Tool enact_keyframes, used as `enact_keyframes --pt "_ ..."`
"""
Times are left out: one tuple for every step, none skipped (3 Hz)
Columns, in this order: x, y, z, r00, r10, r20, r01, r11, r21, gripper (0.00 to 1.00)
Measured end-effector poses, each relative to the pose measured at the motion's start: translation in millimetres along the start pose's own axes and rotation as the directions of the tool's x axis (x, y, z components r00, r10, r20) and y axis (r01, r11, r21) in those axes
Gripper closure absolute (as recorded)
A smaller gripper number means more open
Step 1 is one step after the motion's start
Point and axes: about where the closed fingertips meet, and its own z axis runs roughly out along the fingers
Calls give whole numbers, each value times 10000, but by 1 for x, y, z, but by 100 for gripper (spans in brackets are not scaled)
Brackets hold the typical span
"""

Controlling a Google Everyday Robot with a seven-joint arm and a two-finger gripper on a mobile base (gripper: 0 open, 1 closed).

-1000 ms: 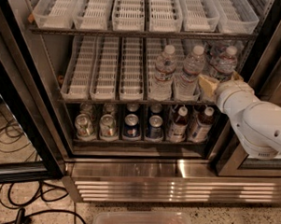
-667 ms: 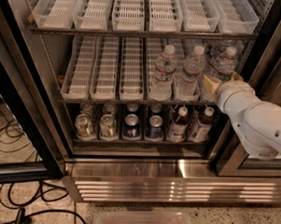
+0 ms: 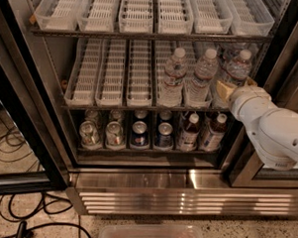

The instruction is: Pick water bottle from middle shelf of fridge

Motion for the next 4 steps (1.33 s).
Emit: enact_keyframes --pt "0 0 0 10000 1 -2 -1 10000 -1 100" --pt "3 0 -5 9999 64 -159 -65 9999 -91 100" --pt "0 -5 -17 9985 431 -338 -440 9987 -251 100" --pt "-1 -5 -15 9984 455 -337 -464 9986 -265 100"
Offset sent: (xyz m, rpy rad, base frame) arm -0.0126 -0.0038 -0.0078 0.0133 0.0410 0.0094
